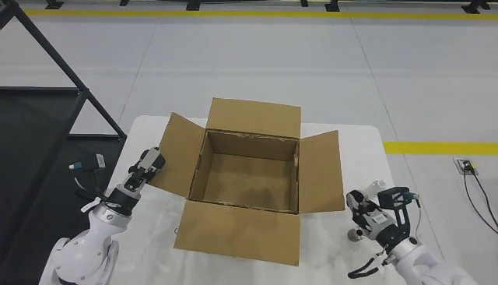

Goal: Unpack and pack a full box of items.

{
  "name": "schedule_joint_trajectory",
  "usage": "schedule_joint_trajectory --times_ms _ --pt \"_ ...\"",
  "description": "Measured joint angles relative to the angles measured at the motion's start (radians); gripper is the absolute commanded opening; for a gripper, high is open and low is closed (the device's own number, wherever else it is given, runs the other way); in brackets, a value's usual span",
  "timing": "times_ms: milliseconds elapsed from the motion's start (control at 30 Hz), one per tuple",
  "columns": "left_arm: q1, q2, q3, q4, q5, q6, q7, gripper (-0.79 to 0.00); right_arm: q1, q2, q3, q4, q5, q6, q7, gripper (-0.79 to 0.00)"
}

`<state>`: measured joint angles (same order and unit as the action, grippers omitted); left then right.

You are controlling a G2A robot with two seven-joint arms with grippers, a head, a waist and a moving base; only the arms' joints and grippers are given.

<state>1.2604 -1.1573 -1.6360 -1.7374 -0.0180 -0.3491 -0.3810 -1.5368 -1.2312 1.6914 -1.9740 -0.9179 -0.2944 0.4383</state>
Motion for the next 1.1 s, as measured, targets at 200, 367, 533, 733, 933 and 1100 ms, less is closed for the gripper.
schedule_joint_trajectory --times_ms 200,367,533,733,933,1100 --pt "0.0 0.0 0.0 0.0 0.0 0.0 0.0 0.0 -0.114 0.007 0.044 -0.067 -0.139 0.011 -0.024 0.0" --pt "0.0 0.0 0.0 0.0 0.0 0.0 0.0 0.0 -0.157 0.01 0.071 -0.075 -0.096 -0.043 -0.047 0.0" --pt "0.0 0.0 0.0 0.0 0.0 0.0 0.0 0.0 -0.156 0.01 0.07 -0.075 -0.098 -0.041 -0.046 0.0" --pt "0.0 0.0 0.0 0.0 0.0 0.0 0.0 0.0 -0.156 0.01 0.07 -0.075 -0.098 -0.041 -0.046 0.0" --pt "0.0 0.0 0.0 0.0 0.0 0.0 0.0 0.0 -0.168 0.014 0.058 -0.107 -0.192 -0.058 -0.065 0.0" --pt "0.0 0.0 0.0 0.0 0.0 0.0 0.0 0.0 -0.193 0.022 0.057 -0.115 -0.346 -0.084 -0.038 0.0"
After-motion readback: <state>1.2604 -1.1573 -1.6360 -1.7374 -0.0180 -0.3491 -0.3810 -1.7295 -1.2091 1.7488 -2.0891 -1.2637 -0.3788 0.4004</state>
